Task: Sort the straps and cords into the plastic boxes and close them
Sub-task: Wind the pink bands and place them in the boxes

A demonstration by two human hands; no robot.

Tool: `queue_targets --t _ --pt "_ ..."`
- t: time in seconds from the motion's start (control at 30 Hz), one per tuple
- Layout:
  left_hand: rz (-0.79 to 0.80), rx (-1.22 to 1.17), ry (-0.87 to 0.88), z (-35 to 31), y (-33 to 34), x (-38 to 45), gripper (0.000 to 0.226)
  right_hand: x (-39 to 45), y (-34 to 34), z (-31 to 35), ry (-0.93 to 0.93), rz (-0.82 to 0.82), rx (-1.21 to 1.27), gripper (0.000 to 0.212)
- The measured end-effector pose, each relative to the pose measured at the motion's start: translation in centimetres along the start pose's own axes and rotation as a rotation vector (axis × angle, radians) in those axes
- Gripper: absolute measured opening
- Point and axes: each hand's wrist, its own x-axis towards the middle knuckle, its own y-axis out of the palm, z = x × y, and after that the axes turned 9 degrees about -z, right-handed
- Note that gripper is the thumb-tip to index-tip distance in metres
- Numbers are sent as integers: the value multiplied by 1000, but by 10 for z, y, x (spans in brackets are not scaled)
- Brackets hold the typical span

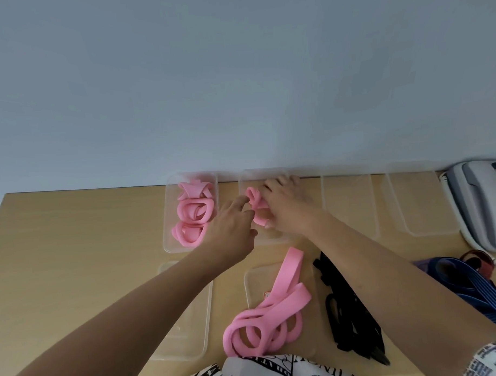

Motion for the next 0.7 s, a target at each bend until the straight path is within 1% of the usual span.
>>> queue_targets --t 0.13,0.27,0.37,0.43,0.5,0.7 --pt "16 -18 -7 1 -1 1 39 -1 2 4 13 -87 -7 46" --pt "18 -48 -14 0 0 1 41 -2 1 6 44 -208 -32 39" --pt "8 -71 -10 -1 0 1 40 5 1 9 81 -277 15 31" --pt "7 -87 -18 0 0 1 41 11 -1 7 115 -316 56 32" --pt "13 -102 -31 0 -1 2 44 15 -1 5 144 -310 60 30" --pt "19 -118 -37 -1 -2 2 44 17 4 1 135 -291 59 21"
